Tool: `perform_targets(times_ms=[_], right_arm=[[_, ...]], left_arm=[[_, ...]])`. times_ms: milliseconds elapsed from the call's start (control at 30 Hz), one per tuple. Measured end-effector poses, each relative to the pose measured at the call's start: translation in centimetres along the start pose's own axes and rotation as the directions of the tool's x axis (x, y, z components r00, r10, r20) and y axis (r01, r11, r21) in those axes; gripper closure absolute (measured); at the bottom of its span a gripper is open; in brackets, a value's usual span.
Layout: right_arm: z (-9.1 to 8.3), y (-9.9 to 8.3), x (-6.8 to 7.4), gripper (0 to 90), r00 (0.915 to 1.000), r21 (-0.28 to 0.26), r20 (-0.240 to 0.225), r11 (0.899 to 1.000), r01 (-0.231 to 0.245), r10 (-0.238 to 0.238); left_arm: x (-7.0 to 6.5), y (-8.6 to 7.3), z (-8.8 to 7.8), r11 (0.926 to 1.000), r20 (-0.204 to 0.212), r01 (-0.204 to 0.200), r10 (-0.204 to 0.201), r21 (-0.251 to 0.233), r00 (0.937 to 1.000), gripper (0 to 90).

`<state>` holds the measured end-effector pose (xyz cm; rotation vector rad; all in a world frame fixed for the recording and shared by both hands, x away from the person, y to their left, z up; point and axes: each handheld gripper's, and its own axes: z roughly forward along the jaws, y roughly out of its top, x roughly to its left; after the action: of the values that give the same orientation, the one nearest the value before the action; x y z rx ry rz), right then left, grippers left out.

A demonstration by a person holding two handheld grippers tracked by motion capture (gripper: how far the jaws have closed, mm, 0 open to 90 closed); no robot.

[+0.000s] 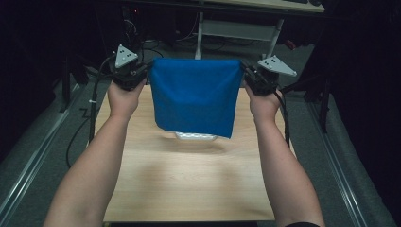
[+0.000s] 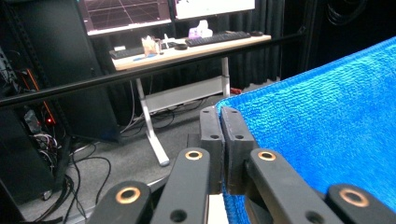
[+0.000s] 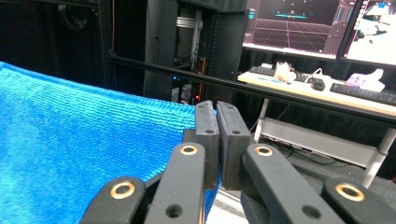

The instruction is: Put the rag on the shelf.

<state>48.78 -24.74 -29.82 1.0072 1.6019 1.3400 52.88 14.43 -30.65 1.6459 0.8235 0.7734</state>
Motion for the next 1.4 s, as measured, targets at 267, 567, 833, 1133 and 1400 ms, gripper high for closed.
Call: perform_targets(times_ms=[267,567,833,1133,1400], right_arm=[[2.9,-1.5,-1.0,88.7,0.9998,0.069,-0.015,0.998,-0.008,0.009],[5.2,-6.1,-1.1,88.7,0.9996,0.217,-0.019,0.976,-0.016,0.02],[5.5,-10.6,-0.7,88.6,0.9982,0.314,-0.038,0.949,-0.031,0.045],[4.9,-14.1,-0.4,88.5,0.9916,0.352,-0.054,0.931,-0.092,0.118],[4.6,-15.7,0.2,88.5,0.9881,0.364,-0.071,0.926,-0.102,0.137]], left_arm=[[1.0,-1.9,3.2,0.9938,-0.021,0.048,-0.046,0.1,0.9987,88.6],[0.5,-8.3,5.4,0.954,0.025,0.074,-0.085,0.291,0.9961,88.7],[-0.5,-12.2,5.9,0.9249,0.071,0.063,-0.097,0.375,0.9928,88.7],[-1.1,-14.8,5.7,0.9153,0.109,0.106,-0.16,0.389,0.981,88.6],[-2.0,-16.7,5.8,0.9063,0.132,0.128,-0.196,0.403,0.9717,88.5]])
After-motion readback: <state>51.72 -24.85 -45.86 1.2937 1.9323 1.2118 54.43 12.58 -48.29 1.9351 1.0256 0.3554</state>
